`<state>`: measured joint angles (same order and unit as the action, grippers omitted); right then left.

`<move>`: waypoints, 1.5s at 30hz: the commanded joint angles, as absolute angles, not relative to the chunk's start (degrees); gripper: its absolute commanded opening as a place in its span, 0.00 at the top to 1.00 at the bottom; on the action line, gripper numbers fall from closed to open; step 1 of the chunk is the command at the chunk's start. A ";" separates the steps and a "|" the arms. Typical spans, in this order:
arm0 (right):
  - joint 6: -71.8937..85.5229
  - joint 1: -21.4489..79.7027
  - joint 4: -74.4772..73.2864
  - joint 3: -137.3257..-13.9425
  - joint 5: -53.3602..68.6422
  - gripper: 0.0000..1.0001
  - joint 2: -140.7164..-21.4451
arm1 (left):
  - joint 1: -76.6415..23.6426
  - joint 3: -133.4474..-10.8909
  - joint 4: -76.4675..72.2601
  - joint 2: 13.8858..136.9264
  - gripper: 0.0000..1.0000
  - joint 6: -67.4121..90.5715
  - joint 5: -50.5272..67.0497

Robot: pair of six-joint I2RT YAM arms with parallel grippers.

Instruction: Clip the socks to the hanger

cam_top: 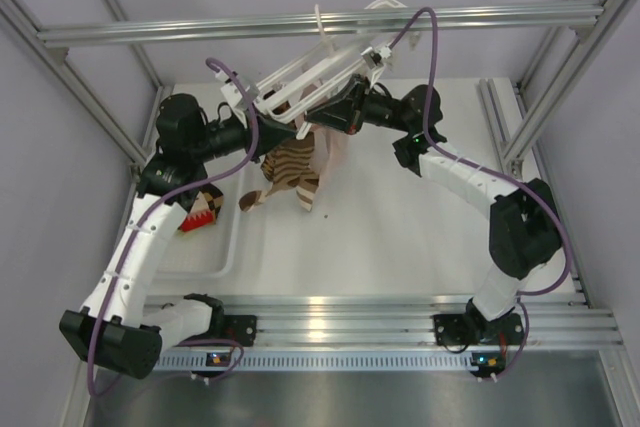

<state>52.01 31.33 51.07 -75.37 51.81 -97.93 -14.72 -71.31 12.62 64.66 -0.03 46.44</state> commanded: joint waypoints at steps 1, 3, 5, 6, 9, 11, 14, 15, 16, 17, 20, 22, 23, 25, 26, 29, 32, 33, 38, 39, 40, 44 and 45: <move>50.01 31.38 54.32 -75.15 56.07 1.00 -97.74 | -14.59 -74.53 6.16 64.95 1.00 2.46 45.53; 49.57 31.46 54.14 -75.06 56.42 1.00 -97.65 | -14.59 -74.97 5.63 65.39 1.00 3.34 45.53; 49.31 31.46 53.97 -74.97 56.51 1.00 -97.56 | -14.68 -75.23 5.01 65.65 1.00 4.04 45.18; 49.22 31.46 53.88 -74.97 56.60 1.00 -97.65 | -14.68 -75.58 4.92 65.92 1.00 4.13 45.18; 48.96 31.55 53.88 -75.06 56.78 1.00 -97.56 | -14.68 -76.02 4.40 66.44 1.00 4.75 44.39; 48.96 31.55 53.88 -75.32 56.95 1.00 -97.65 | -14.68 -76.29 3.87 66.88 1.00 5.01 43.69; 48.69 31.73 53.96 -75.32 57.04 1.00 -97.65 | -14.77 -76.29 3.78 67.24 1.00 5.27 43.59; 48.43 31.82 53.88 -75.32 57.13 1.00 -97.65 | -14.77 -76.29 3.61 67.41 1.00 5.45 43.51; 48.25 31.90 53.88 -75.41 57.13 1.00 -97.65 | -14.85 -76.20 3.34 67.59 1.00 5.62 43.51; 47.99 31.99 53.79 -75.41 57.39 1.00 -97.65 | -14.85 -76.20 2.73 67.59 1.00 5.89 43.33; 45.97 32.25 52.04 -75.50 57.39 1.00 -97.47 | -14.94 -76.46 1.76 67.67 1.00 5.71 42.54; 45.27 32.17 51.51 -75.59 57.48 1.00 -97.38 | -14.94 -77.17 1.67 67.76 1.00 5.63 42.01; 44.83 32.25 50.98 -75.67 57.39 1.00 -97.47 | -14.94 -77.43 1.84 67.68 1.00 5.10 41.58; 44.47 32.26 50.63 -75.67 57.57 1.00 -97.38 | -14.94 -77.61 1.76 67.50 1.00 4.92 41.49; 44.30 32.26 50.45 -75.76 57.66 1.00 -97.38 | -14.94 -77.87 2.02 67.50 1.00 4.75 41.66; 44.30 32.26 49.66 -75.94 57.39 0.82 -97.56 | -14.94 -77.52 2.20 67.33 1.00 4.66 42.10; 44.56 32.17 49.48 -76.20 56.96 0.67 -97.56 | -14.94 -77.26 2.55 67.15 1.00 4.40 42.10; 44.82 32.25 49.48 -76.38 56.78 0.64 -97.65 | -14.94 -77.17 2.64 67.15 1.00 4.31 42.19; 45.61 32.26 49.48 -77.08 55.99 0.51 -97.82 | -14.94 -76.73 2.99 66.97 1.00 3.87 42.45; 45.79 32.17 49.48 -77.17 55.99 0.50 -97.91 | -14.94 -76.73 3.25 66.97 1.00 3.78 42.45; 45.97 32.17 49.57 -77.25 55.90 0.48 -97.91 | -14.94 -76.73 3.43 66.89 1.00 3.43 42.45; 47.10 31.82 49.39 -76.73 55.02 0.31 -97.56 | -14.94 -76.12 6.05 66.10 1.00 2.03 42.72; 47.28 31.64 49.31 -76.73 55.02 0.28 -97.38 | -14.94 -75.85 6.59 65.83 1.00 1.59 42.45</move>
<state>46.76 31.59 47.97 -75.40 55.00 -97.97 -15.14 -75.40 6.92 67.68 3.40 42.94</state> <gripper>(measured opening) 0.699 0.012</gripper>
